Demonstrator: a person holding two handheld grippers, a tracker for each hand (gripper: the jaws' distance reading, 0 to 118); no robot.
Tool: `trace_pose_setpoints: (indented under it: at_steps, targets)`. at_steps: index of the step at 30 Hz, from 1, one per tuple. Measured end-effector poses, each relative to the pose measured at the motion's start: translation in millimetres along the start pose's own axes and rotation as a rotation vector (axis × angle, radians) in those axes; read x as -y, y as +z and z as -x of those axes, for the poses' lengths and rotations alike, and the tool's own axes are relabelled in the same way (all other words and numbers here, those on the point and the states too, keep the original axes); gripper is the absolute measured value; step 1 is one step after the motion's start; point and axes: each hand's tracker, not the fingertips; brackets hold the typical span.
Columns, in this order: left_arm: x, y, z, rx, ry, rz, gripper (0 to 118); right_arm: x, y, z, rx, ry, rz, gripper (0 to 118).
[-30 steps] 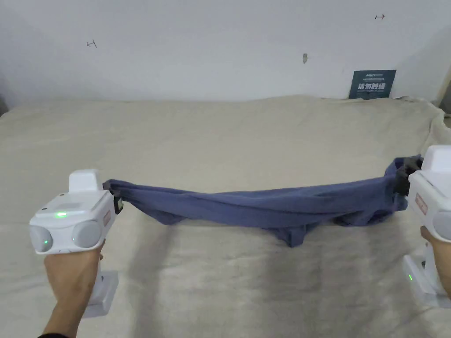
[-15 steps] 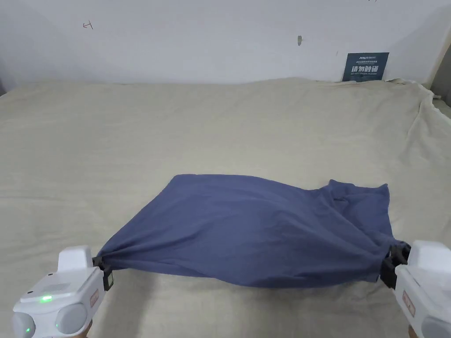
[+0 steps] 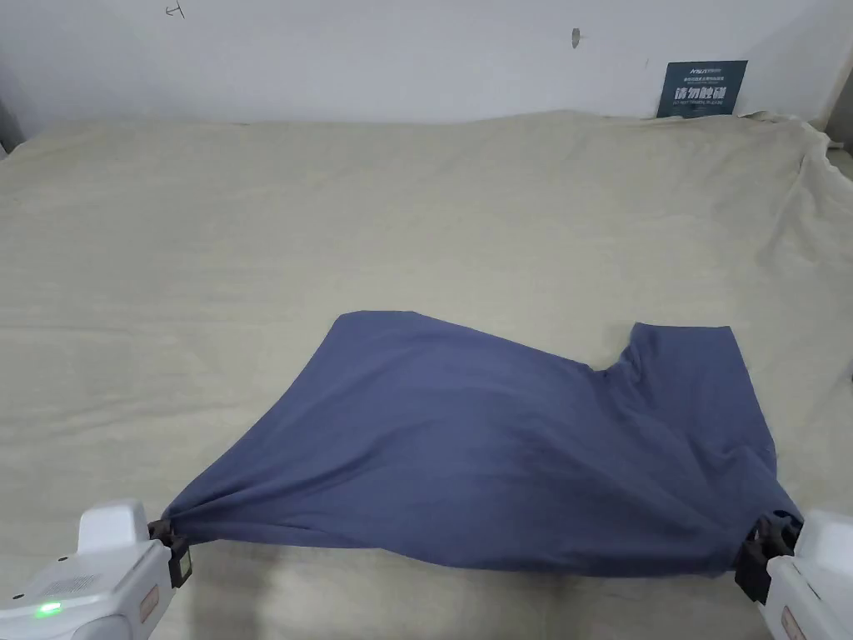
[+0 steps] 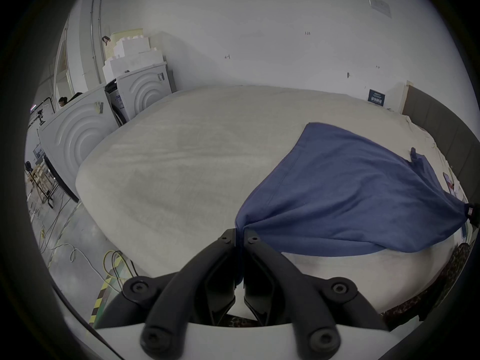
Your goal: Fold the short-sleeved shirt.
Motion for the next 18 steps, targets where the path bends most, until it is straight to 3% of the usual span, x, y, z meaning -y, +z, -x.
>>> trace_pose_setpoints:
  at_steps: [14,18]
  targets:
    - [14.6,-62.2,-23.7,-0.016,-0.013,0.209,3,1.2,-30.8,23.5,0.036,-0.041,0.275,8]
    - [7.1,-58.4,-18.5,-0.011,0.023,0.213,23,-5.0,-27.5,18.8,0.02,-0.065,0.272,14]
